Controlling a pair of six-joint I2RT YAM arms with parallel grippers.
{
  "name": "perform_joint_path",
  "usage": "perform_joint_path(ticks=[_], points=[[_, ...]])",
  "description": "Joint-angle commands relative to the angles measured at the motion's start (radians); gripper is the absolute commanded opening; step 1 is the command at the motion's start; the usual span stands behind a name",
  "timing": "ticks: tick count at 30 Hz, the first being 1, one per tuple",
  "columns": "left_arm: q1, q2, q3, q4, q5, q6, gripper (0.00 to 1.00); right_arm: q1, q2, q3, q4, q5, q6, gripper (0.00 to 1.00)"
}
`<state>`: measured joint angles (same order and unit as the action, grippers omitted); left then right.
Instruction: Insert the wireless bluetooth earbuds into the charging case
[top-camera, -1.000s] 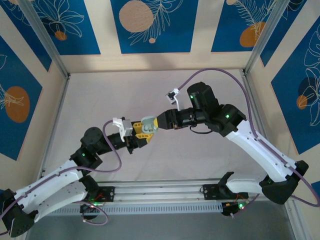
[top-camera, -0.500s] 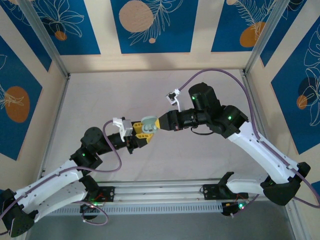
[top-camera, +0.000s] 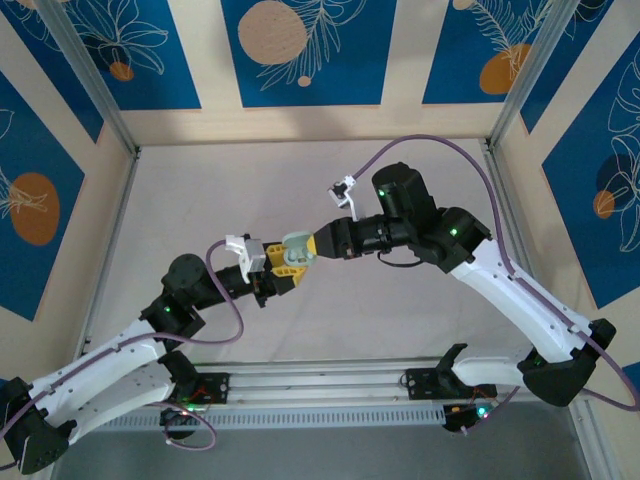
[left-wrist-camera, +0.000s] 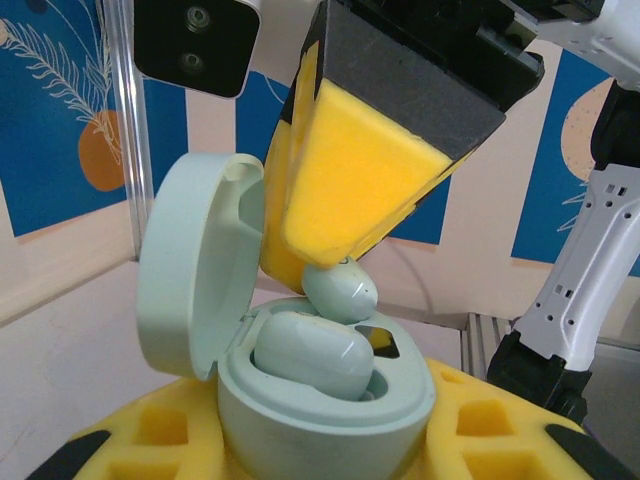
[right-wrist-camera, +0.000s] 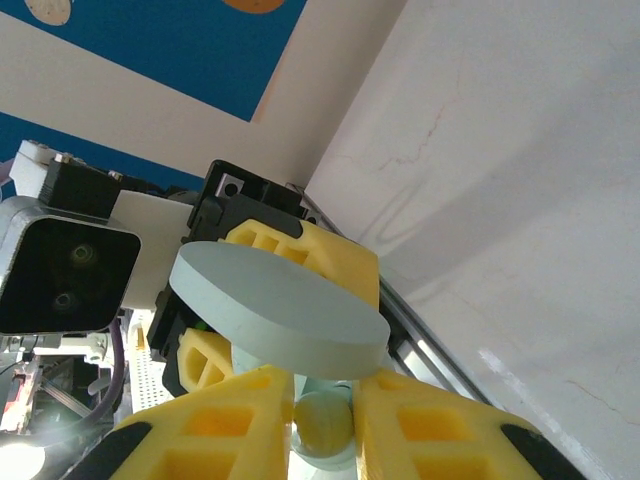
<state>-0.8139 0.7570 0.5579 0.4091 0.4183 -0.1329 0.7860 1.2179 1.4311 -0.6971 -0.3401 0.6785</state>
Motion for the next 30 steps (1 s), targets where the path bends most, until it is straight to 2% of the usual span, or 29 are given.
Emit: perform_joint_path(ticks=[1, 3, 6, 13, 15, 20, 30], points=[[-0.004, 0.006, 0.027, 0.046, 0.002, -0.005, 0.30, 0.007, 0.005, 0.044, -0.016, -0.014, -0.003, 0.23], [-0.005, 0.009, 0.027, 0.050, 0.002, -0.006, 0.30, 0.007, 0.012, 0.056, -0.037, -0.025, -0.012, 0.24], [-0.004, 0.008, 0.027, 0.054, -0.001, -0.006, 0.30, 0.007, 0.005, 0.058, -0.051, -0.025, -0.022, 0.33], [-0.004, 0.010, 0.029, 0.065, -0.004, -0.009, 0.30, 0.009, -0.014, 0.026, -0.030, -0.051, -0.011, 0.33], [-0.004, 0.011, 0.028, 0.068, -0.006, -0.011, 0.30, 0.012, -0.017, 0.021, -0.033, -0.038, -0.011, 0.32], [-0.004, 0.010, 0.028, 0.067, 0.000, -0.011, 0.30, 0.013, -0.017, 0.033, -0.037, 0.000, -0.014, 0.20], [-0.004, 0.011, 0.034, 0.068, 0.011, -0.015, 0.30, 0.000, 0.029, 0.077, -0.116, 0.067, -0.021, 0.22]])
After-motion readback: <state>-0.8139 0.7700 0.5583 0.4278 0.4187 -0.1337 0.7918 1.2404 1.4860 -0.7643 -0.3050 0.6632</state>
